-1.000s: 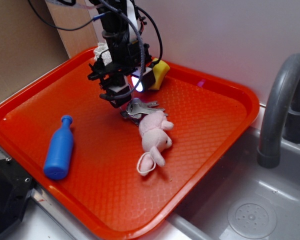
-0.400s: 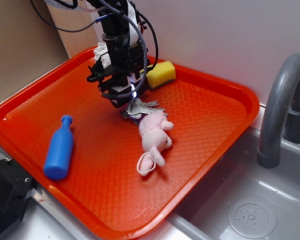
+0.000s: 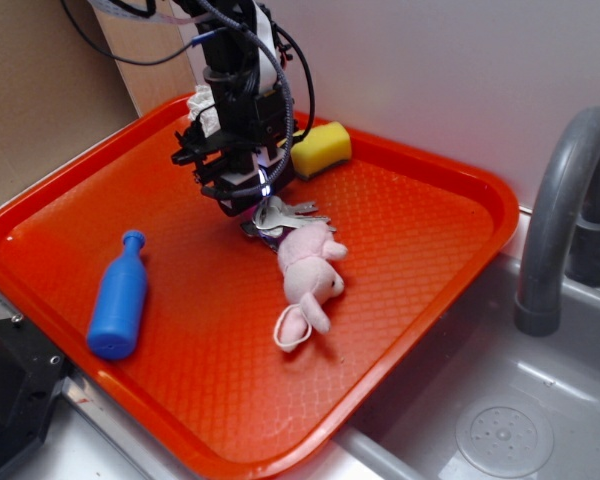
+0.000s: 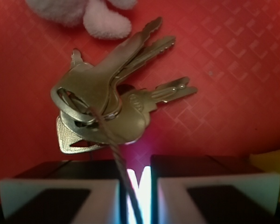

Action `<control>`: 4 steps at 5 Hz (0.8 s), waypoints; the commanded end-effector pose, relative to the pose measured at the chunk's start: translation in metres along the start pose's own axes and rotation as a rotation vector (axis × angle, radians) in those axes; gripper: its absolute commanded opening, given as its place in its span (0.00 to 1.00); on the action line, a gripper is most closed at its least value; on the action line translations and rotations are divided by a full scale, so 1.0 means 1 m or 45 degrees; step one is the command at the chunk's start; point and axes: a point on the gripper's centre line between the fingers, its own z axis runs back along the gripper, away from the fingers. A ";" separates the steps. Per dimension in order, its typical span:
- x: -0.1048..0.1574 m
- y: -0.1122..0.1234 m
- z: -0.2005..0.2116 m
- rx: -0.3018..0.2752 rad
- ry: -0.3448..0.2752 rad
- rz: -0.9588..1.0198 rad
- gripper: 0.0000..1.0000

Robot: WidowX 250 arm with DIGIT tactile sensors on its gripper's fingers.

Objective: Grab the silver keys.

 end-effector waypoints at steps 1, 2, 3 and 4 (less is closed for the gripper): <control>0.015 0.000 0.011 0.057 0.002 -0.014 0.00; 0.015 0.000 0.010 0.055 0.009 -0.011 0.00; 0.012 -0.011 0.046 0.055 0.087 0.050 0.00; -0.012 -0.031 0.094 0.256 0.028 0.362 0.00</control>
